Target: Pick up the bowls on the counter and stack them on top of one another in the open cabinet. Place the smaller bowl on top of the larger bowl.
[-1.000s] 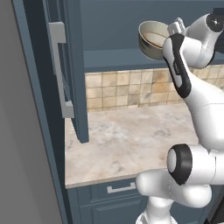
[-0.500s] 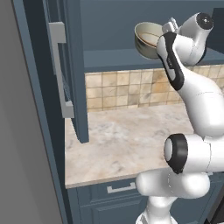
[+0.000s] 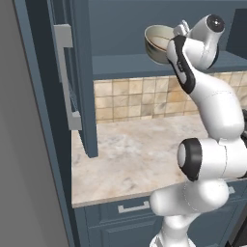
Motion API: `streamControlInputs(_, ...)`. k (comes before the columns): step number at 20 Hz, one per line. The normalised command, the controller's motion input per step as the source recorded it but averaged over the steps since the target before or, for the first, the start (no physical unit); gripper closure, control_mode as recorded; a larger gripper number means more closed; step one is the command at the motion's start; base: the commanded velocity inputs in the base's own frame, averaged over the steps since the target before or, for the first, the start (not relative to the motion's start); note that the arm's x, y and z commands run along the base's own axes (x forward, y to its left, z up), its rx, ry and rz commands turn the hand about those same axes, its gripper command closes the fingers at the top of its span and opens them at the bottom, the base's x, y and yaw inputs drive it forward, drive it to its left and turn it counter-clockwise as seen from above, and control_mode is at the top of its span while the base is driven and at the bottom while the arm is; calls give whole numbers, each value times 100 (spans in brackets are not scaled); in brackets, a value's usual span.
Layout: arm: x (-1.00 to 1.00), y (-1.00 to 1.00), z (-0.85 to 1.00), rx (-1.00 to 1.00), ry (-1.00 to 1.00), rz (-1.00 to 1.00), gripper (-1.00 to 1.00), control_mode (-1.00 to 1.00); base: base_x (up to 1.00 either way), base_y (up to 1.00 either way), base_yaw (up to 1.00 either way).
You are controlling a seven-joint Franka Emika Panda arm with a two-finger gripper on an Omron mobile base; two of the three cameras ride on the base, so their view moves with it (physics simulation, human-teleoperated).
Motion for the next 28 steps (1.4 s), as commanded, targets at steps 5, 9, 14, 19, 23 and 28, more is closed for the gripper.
streamControlInputs(5, 30, 6, -4, 0, 0, -1, 100, -100, 0, 0, 0)
streamControlInputs(9, 28, 4, -3, 0, 0, -1, 100, -100, 0, 0, 0)
streamControlInputs(14, 26, 3, -1, 0, 0, -1, 100, -100, 0, 0, 0)
streamControlInputs(19, 17, 0, -4, 0, 0, 0, 100, -100, 0, 0, 0)
streamControlInputs(23, 14, 0, -8, 0, 0, 0, 100, -100, 0, 0, 0)
streamControlInputs(28, 11, 0, -6, 0, 0, 0, 100, -100, 0, 0, 0)
